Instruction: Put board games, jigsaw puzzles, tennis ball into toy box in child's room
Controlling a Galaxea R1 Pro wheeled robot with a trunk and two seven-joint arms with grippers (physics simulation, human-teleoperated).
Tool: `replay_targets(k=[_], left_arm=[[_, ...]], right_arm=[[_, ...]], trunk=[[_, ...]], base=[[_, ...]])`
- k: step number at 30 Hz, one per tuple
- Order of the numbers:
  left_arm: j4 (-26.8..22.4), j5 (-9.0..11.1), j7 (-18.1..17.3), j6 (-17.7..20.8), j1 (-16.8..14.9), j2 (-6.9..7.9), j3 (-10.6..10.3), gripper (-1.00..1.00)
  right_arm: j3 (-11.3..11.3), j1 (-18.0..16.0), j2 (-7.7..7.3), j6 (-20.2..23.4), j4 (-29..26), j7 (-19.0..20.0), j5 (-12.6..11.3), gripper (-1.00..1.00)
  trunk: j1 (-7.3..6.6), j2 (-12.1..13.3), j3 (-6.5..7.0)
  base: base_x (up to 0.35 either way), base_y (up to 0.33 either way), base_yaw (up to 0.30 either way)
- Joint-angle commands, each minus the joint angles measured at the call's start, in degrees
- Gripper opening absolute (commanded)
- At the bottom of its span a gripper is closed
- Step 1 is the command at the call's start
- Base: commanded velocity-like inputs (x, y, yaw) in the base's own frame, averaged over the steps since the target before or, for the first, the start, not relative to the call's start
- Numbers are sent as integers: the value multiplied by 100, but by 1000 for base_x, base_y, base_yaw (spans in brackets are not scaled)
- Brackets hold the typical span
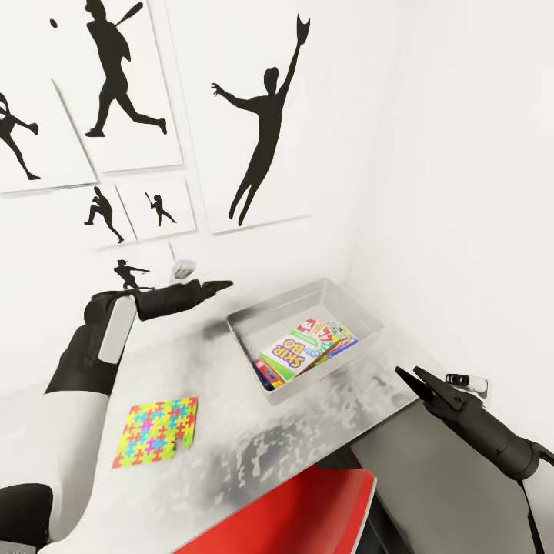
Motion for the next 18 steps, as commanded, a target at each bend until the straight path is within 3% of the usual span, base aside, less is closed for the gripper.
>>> replay_targets(k=[1,2,5,6,9,11,13,15,16,18], left_arm=[[-33,-19,-153,87,1,80,80,100],[-79,-16,-400,170,31,271,190,100],[-119,-8,-807,241,158,624,288,100],[-134,-4,-1107,269,292,875,328,100],[-129,-12,-1591,288,545,1217,366,100],[-90,-24,-2193,291,927,1604,451,100],[-55,-28,-2535,287,1238,1834,636,100],[-36,-33,-2705,282,1452,1935,820,100],[-24,-41,-2828,278,1657,2002,1036,100],[-17,-52,-2914,275,1849,2039,1252,100]], right_arm=[[-5,-5,-1,28,-1,7,-9,100],[-10,-5,-4,25,-1,7,-9,100],[-15,-5,-7,22,-1,7,-9,100],[-19,-5,-8,21,1,4,-9,100],[-20,-5,-9,20,5,1,-9,100],[-18,-5,-5,14,7,1,-8,100],[-13,-5,-3,12,7,-1,-8,100],[-13,-5,-2,10,8,-1,-8,100],[-11,-5,0,7,8,-1,-8,100],[-8,-5,3,5,8,-1,-7,100]], trunk=[[3,-11,-11],[3,-11,-11],[3,-11,-11],[3,-11,-11],[3,-11,-11],[3,-11,-11],[3,-11,-11],[3,-11,-11],[3,-11,-11],[3,-11,-10]], base=[[0,0,0],[0,0,0],[0,0,0],[0,0,0],[0,0,0],[0,0,0],[-11,0,0],[-59,10,0],[-115,43,12],[-128,57,44]])
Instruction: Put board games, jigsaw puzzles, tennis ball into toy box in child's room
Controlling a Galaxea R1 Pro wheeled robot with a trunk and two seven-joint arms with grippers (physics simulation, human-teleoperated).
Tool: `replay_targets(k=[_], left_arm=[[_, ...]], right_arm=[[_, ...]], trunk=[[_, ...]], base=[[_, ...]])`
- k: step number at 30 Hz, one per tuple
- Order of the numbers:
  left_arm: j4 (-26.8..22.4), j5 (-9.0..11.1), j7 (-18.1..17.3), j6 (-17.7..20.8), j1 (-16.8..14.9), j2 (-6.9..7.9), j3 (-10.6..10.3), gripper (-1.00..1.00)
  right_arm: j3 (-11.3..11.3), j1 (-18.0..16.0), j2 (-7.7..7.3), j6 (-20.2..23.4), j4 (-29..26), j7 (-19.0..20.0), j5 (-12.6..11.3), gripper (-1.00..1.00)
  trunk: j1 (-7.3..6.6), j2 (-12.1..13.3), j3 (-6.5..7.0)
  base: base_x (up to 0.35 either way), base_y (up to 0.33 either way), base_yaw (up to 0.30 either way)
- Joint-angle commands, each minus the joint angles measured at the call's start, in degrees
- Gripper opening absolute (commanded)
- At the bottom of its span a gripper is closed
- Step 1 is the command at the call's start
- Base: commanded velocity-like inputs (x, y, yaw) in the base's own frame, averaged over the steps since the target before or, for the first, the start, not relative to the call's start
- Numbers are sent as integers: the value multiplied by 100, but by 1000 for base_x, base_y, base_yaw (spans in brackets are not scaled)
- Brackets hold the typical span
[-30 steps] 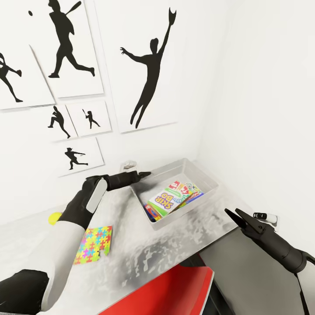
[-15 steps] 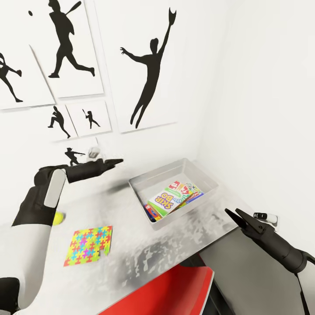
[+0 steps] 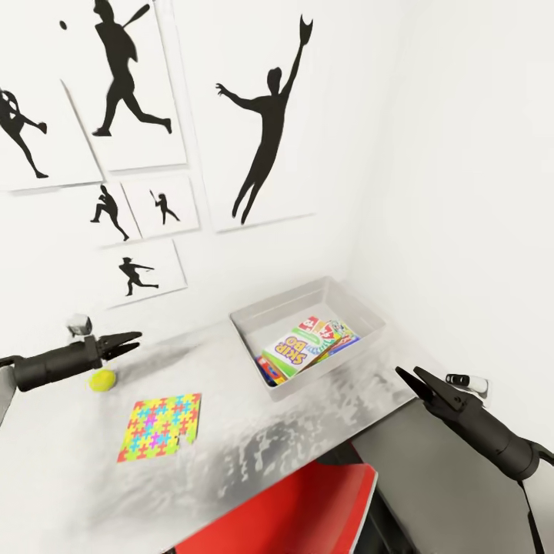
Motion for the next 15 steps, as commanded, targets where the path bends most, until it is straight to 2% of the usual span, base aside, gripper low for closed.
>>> replay_targets(k=[1,4,7,15], left_arm=[[6,1,-74,17,162,15,199,100],[-37,16,-156,1,357,25,438,100],[-84,23,-252,-5,445,27,544,100],[-134,27,-383,-18,499,-26,587,100]], right_arm=[[-4,-4,0,27,-1,7,-7,100],[-9,-4,2,26,-1,7,-4,100],[-13,-4,-1,25,-1,7,-3,100],[-8,-4,-5,-81,-1,7,-3,100]], trunk=[[2,-11,-10],[2,-11,-3],[2,-11,7],[2,-11,41]], base=[[-88,43,128],[-55,26,180],[-22,11,230],[-25,11,257]])
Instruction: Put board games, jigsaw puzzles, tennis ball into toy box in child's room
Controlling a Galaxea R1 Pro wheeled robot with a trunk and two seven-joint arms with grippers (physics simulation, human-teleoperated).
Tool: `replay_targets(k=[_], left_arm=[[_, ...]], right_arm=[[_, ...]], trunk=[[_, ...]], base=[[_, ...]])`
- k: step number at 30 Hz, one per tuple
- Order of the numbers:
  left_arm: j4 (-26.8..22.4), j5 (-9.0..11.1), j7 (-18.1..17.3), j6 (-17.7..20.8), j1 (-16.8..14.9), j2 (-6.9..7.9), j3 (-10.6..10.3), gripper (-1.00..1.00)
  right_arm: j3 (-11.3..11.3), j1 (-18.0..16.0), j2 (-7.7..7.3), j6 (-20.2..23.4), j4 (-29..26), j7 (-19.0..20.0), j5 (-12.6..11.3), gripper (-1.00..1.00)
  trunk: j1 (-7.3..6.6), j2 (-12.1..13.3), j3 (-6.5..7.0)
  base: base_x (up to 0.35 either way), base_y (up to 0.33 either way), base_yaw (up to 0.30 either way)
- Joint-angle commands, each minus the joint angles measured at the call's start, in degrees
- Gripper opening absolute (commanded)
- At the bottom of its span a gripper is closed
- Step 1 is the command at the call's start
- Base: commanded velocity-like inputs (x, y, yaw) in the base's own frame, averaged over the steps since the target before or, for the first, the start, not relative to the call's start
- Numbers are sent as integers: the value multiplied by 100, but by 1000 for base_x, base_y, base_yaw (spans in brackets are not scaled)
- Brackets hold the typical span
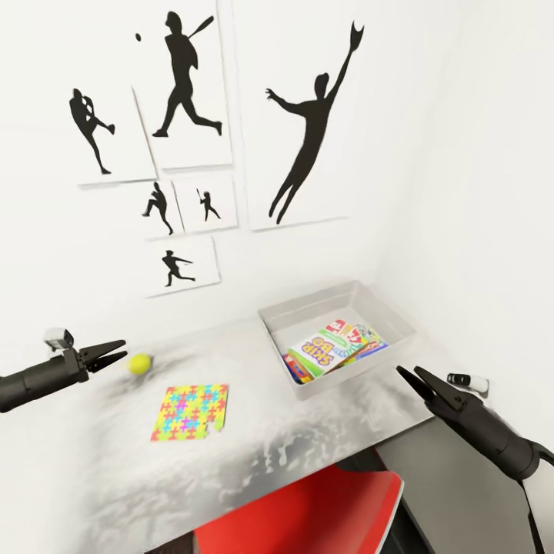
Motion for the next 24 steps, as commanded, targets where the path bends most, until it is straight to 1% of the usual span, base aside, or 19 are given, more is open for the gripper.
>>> replay_targets(k=[1,6,13,16,19,24], left_arm=[[0,-5,-12,28,-5,-22,1,100],[-5,-27,2,19,-2,-59,6,100],[-5,-33,-6,13,-1,-68,7,100],[-3,-33,-3,13,-1,-69,4,100],[-4,-33,11,13,-1,-69,3,100],[-4,-41,8,13,-1,-69,6,100]], right_arm=[[-2,-3,-4,3,0,5,-12,100],[-2,-3,-7,-33,5,5,-12,100],[-1,-3,-8,-48,15,0,-11,100],[2,-3,-7,-50,17,-1,-10,100],[-5,-3,-3,-55,19,-3,-6,100],[-11,-3,0,-59,24,-6,2,100]], trunk=[[3,-11,-6],[3,-11,17],[3,-11,49],[3,-11,61],[3,-11,66],[3,-11,69]], base=[[-68,109,263],[-63,159,264],[-13,51,265],[-3,132,257],[-1,175,136],[0,61,43]])
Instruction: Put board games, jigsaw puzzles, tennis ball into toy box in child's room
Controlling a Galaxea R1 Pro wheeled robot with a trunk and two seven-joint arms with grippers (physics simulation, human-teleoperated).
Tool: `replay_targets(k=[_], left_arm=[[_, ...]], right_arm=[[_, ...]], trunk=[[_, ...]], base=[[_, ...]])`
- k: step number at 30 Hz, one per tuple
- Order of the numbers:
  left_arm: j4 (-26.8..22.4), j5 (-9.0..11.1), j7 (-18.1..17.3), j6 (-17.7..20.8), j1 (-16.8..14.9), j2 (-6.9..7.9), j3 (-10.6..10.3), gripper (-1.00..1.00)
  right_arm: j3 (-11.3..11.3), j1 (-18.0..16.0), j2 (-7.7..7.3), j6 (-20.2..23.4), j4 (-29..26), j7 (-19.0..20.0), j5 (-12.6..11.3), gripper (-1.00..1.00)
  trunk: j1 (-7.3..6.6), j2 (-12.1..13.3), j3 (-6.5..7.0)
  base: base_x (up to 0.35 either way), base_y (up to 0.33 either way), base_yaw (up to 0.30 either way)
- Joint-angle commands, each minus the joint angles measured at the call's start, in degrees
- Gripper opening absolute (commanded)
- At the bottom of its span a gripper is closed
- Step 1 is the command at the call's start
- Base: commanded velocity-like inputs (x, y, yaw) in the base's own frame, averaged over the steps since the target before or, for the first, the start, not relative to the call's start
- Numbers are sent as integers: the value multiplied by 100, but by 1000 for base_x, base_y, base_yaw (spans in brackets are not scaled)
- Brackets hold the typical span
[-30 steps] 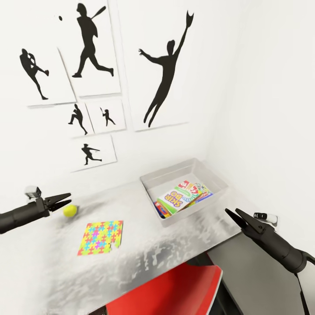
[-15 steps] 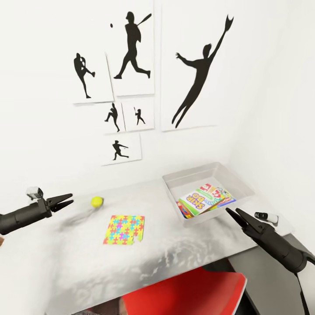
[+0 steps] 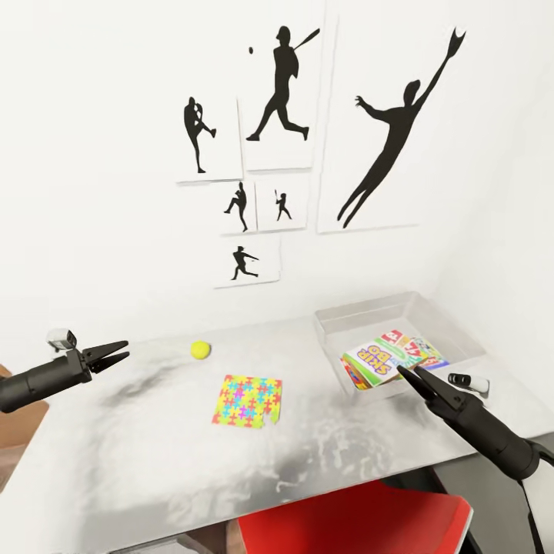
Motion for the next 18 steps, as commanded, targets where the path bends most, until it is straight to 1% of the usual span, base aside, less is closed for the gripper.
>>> replay_targets(k=[1,6,14,18], left_arm=[[0,2,-20,31,-5,1,3,100],[2,1,-21,29,-5,1,1,100],[-1,1,-20,27,-10,1,1,100],[2,1,-33,-11,-8,1,-2,100]], right_arm=[[-3,-5,1,30,0,3,2,100],[5,-5,7,29,0,0,78,100],[13,-5,9,29,0,-1,127,100],[14,-5,10,29,0,-1,131,100]], trunk=[[3,-11,-11],[3,-11,-10],[3,-11,-10],[3,-11,-10]], base=[[0,17,12],[-37,9,6],[-183,85,1],[-73,35,0]])
